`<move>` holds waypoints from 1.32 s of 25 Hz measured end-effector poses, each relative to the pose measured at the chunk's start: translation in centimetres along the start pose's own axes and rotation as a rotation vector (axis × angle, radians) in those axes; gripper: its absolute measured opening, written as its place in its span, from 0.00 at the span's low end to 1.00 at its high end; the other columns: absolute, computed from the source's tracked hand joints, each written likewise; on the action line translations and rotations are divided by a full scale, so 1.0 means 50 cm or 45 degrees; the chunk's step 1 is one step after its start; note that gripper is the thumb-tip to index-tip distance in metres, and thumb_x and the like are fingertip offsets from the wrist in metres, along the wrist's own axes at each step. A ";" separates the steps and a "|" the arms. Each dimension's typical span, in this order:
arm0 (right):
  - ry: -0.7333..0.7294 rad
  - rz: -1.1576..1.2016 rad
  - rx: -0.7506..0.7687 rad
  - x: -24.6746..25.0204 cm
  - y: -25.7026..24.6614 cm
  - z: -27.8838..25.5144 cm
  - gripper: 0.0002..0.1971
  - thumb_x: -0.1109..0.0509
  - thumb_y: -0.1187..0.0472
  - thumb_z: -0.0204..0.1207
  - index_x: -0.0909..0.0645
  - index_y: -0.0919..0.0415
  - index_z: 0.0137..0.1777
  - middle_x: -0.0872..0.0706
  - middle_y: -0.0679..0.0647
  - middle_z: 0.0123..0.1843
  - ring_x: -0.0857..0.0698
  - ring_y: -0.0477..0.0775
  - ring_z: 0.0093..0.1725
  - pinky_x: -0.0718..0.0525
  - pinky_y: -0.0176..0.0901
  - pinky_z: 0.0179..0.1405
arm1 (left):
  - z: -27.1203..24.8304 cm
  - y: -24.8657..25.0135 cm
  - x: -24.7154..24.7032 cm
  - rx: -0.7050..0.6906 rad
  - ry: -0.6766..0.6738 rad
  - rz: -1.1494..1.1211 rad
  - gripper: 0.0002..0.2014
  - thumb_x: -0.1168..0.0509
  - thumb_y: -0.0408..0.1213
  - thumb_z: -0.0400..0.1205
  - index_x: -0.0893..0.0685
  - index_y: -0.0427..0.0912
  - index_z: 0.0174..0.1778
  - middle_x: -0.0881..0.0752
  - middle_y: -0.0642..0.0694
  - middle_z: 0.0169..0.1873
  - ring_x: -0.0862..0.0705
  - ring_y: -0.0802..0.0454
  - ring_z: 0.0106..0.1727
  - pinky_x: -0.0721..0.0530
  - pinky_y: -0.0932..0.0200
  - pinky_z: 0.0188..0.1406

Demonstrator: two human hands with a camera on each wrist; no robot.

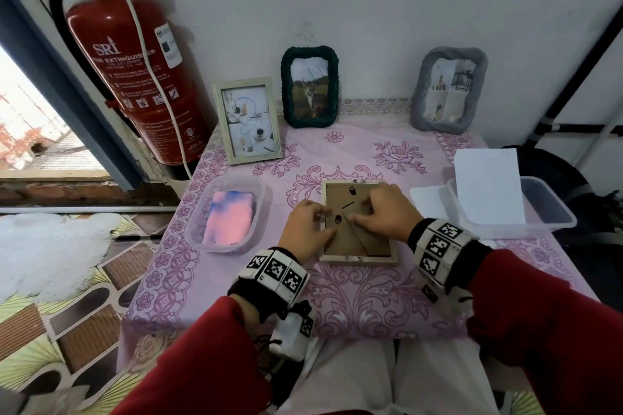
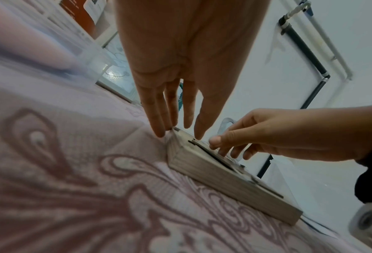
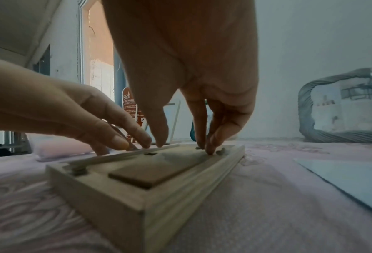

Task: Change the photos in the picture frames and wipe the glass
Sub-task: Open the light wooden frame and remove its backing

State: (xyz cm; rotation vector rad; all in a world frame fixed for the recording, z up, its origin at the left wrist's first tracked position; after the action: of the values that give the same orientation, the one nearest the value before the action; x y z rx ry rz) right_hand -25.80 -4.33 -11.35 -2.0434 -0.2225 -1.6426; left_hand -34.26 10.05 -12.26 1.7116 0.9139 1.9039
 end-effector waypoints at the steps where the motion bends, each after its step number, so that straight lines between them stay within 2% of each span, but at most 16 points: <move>1: -0.010 0.037 -0.002 -0.004 -0.002 -0.003 0.24 0.29 0.42 0.70 0.20 0.65 0.47 0.18 0.64 0.54 0.20 0.64 0.58 0.23 0.46 0.51 | -0.001 -0.004 -0.002 0.018 -0.013 -0.003 0.20 0.30 0.33 0.76 0.19 0.34 0.64 0.21 0.39 0.61 0.20 0.47 0.61 0.26 0.64 0.62; 3: -0.004 0.076 -0.021 -0.009 -0.005 -0.010 0.25 0.26 0.41 0.66 0.19 0.64 0.49 0.17 0.60 0.54 0.18 0.61 0.56 0.20 0.47 0.51 | -0.005 -0.008 -0.004 0.021 -0.015 -0.046 0.22 0.30 0.32 0.76 0.21 0.33 0.66 0.22 0.38 0.62 0.20 0.46 0.62 0.25 0.62 0.64; 5: 0.043 0.112 -0.036 -0.009 -0.007 -0.015 0.26 0.24 0.43 0.64 0.18 0.64 0.52 0.16 0.58 0.55 0.17 0.58 0.55 0.17 0.50 0.54 | -0.008 -0.012 -0.005 0.017 -0.016 -0.097 0.22 0.30 0.31 0.76 0.22 0.33 0.67 0.22 0.38 0.63 0.20 0.46 0.63 0.27 0.67 0.63; 7: 0.088 0.149 -0.040 -0.005 -0.012 -0.019 0.25 0.23 0.45 0.62 0.17 0.63 0.52 0.15 0.57 0.54 0.17 0.57 0.53 0.16 0.50 0.52 | -0.010 -0.016 -0.005 0.029 -0.014 -0.131 0.22 0.31 0.32 0.77 0.23 0.33 0.67 0.23 0.38 0.64 0.20 0.47 0.63 0.29 0.73 0.59; 9: 0.125 0.183 -0.058 -0.004 -0.013 -0.021 0.25 0.23 0.45 0.59 0.17 0.62 0.50 0.15 0.56 0.53 0.17 0.57 0.52 0.16 0.49 0.51 | -0.011 -0.019 -0.005 0.037 -0.012 -0.156 0.22 0.31 0.33 0.78 0.23 0.34 0.68 0.23 0.39 0.65 0.20 0.47 0.63 0.30 0.75 0.57; 13: 0.204 0.380 -0.092 -0.003 -0.001 -0.027 0.24 0.22 0.45 0.57 0.16 0.58 0.51 0.14 0.51 0.50 0.17 0.51 0.48 0.19 0.40 0.46 | -0.015 -0.017 -0.008 0.040 -0.002 -0.202 0.22 0.30 0.39 0.77 0.20 0.37 0.66 0.22 0.40 0.62 0.20 0.48 0.62 0.28 0.71 0.58; 15: 0.215 0.458 -0.091 -0.002 0.004 -0.031 0.24 0.21 0.47 0.58 0.17 0.56 0.53 0.15 0.50 0.47 0.19 0.48 0.45 0.24 0.37 0.43 | -0.016 -0.013 -0.008 0.063 0.045 -0.226 0.22 0.28 0.41 0.76 0.18 0.40 0.65 0.22 0.42 0.56 0.20 0.50 0.56 0.25 0.66 0.57; 18: 0.251 0.545 -0.055 -0.003 0.007 -0.032 0.23 0.20 0.49 0.61 0.18 0.56 0.54 0.19 0.48 0.43 0.21 0.46 0.42 0.27 0.34 0.37 | -0.019 -0.006 -0.012 0.104 0.099 -0.493 0.18 0.29 0.33 0.77 0.18 0.36 0.64 0.20 0.48 0.39 0.20 0.59 0.36 0.19 0.67 0.40; 20: 0.252 0.609 0.013 -0.004 0.006 -0.032 0.20 0.22 0.50 0.66 0.18 0.56 0.55 0.18 0.50 0.43 0.22 0.45 0.39 0.29 0.32 0.33 | -0.024 -0.009 -0.011 0.137 0.112 -0.686 0.17 0.31 0.27 0.77 0.19 0.33 0.63 0.21 0.49 0.30 0.20 0.60 0.29 0.18 0.67 0.33; 22: 0.281 0.635 0.058 -0.002 0.008 -0.032 0.15 0.27 0.52 0.73 0.18 0.58 0.57 0.16 0.54 0.49 0.22 0.45 0.41 0.27 0.33 0.37 | -0.028 -0.019 -0.001 0.153 0.142 -0.752 0.18 0.32 0.26 0.77 0.20 0.34 0.65 0.20 0.45 0.30 0.19 0.53 0.31 0.15 0.62 0.36; 23: 0.305 0.621 0.045 -0.001 0.014 -0.032 0.14 0.30 0.54 0.75 0.18 0.59 0.58 0.17 0.57 0.53 0.21 0.48 0.45 0.25 0.36 0.42 | -0.028 -0.027 0.007 0.152 0.162 -0.758 0.19 0.32 0.26 0.77 0.20 0.34 0.65 0.20 0.42 0.32 0.18 0.48 0.34 0.14 0.55 0.40; 25: 0.284 0.554 -0.052 -0.001 0.033 -0.032 0.19 0.30 0.60 0.74 0.24 0.61 0.65 0.22 0.62 0.59 0.21 0.57 0.55 0.22 0.45 0.55 | -0.027 -0.051 0.026 0.151 0.209 -0.738 0.20 0.31 0.27 0.77 0.20 0.35 0.66 0.19 0.38 0.36 0.19 0.44 0.39 0.15 0.46 0.46; 27: 0.163 0.496 -0.152 -0.008 0.051 -0.034 0.28 0.30 0.64 0.70 0.30 0.63 0.71 0.25 0.64 0.63 0.24 0.63 0.63 0.23 0.49 0.63 | -0.026 -0.078 0.047 0.135 0.247 -0.672 0.20 0.31 0.28 0.77 0.20 0.38 0.67 0.17 0.42 0.33 0.18 0.47 0.38 0.15 0.49 0.46; 29: 0.090 0.501 -0.185 -0.014 0.061 -0.035 0.31 0.30 0.66 0.69 0.33 0.66 0.73 0.22 0.65 0.61 0.25 0.62 0.64 0.26 0.42 0.55 | -0.028 -0.099 0.063 0.120 0.276 -0.584 0.21 0.31 0.29 0.77 0.20 0.40 0.67 0.17 0.47 0.31 0.17 0.47 0.38 0.16 0.48 0.48; 31: 0.097 0.542 -0.187 -0.017 0.067 -0.035 0.31 0.30 0.68 0.70 0.33 0.68 0.74 0.17 0.66 0.59 0.21 0.62 0.62 0.29 0.38 0.48 | -0.032 -0.114 0.075 0.123 0.324 -0.549 0.21 0.31 0.29 0.77 0.20 0.41 0.67 0.20 0.52 0.30 0.19 0.49 0.36 0.17 0.49 0.49; 33: 0.103 0.558 -0.192 -0.017 0.070 -0.034 0.30 0.31 0.69 0.71 0.32 0.68 0.74 0.17 0.66 0.60 0.20 0.63 0.62 0.27 0.40 0.50 | -0.034 -0.125 0.083 0.134 0.375 -0.546 0.22 0.31 0.28 0.77 0.21 0.41 0.68 0.21 0.55 0.29 0.22 0.53 0.34 0.19 0.53 0.47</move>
State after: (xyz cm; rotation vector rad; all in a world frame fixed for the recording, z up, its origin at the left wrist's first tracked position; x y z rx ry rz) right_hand -25.99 -8.01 -12.89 -1.9499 0.3643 -1.4919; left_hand -37.32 16.96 -13.78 1.1755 1.3856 1.8579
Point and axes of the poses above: each hand's wrist, its own z-axis towards the middle knuckle, its own x-axis out of the back of the hand, y = z × x, the point moved 2 cm from there along z, towards the middle knuckle
